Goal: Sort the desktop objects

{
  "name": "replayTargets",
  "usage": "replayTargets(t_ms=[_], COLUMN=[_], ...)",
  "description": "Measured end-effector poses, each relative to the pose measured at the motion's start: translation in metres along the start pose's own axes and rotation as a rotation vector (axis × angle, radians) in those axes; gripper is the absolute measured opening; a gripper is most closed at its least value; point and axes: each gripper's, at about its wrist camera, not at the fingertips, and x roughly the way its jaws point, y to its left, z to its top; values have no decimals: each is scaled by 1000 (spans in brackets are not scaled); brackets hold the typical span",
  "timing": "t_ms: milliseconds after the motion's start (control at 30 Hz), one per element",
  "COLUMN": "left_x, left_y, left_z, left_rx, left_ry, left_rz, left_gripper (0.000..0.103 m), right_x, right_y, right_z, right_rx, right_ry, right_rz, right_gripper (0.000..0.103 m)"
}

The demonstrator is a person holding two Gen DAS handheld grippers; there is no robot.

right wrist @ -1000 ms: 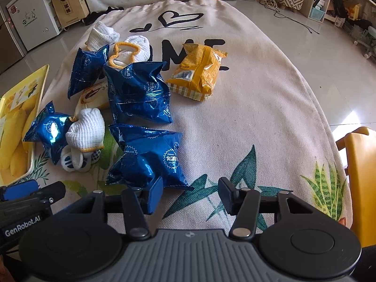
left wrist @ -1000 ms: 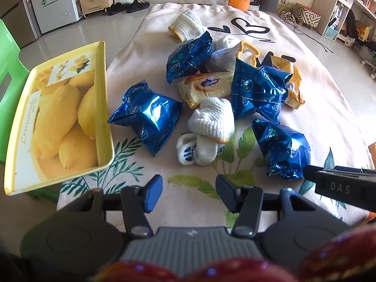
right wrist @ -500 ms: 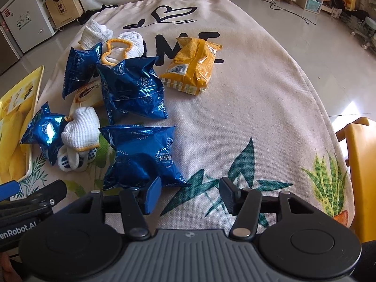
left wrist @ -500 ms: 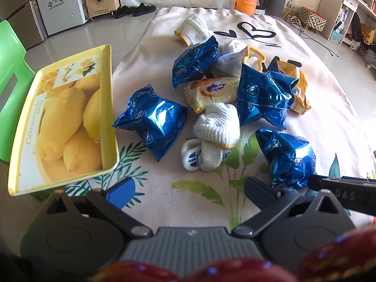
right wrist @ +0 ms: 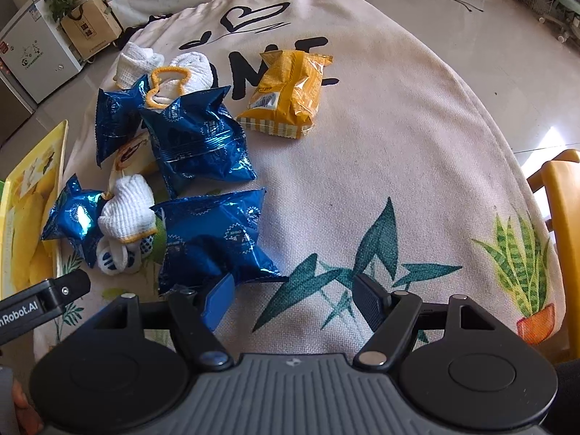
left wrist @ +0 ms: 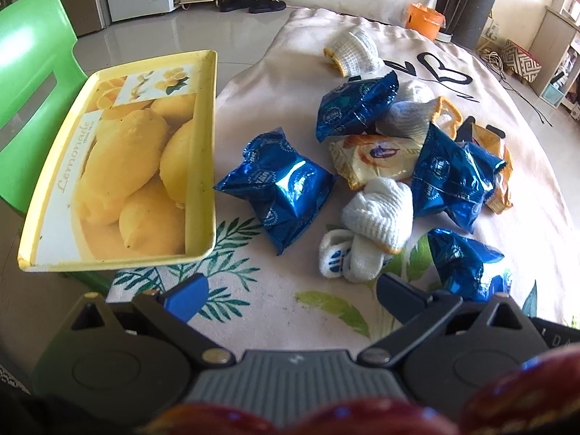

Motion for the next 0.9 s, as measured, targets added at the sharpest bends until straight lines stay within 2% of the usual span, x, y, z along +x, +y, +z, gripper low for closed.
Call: replayTargets(t_ms=[333,533,767,900], left_x=[-2,-7,-7,-3], left_y=[15,25,25,17], left_z=[9,20,40,45], left_rx=[-82,-107,-77,-11], left_ry=[-16,-32,-28,-28], left_rz=[-2,0,24,19], left_gripper=[102,102,102,102], right_x=[-8,-6,-7,-3], right_y=[5,6,17,26], right_z=[1,8,18,27], right_rx=[8,56,25,-21], right_ry=[-29,2,36,67], right_rz=[84,170,192,181], right_gripper=[72,72,72,72])
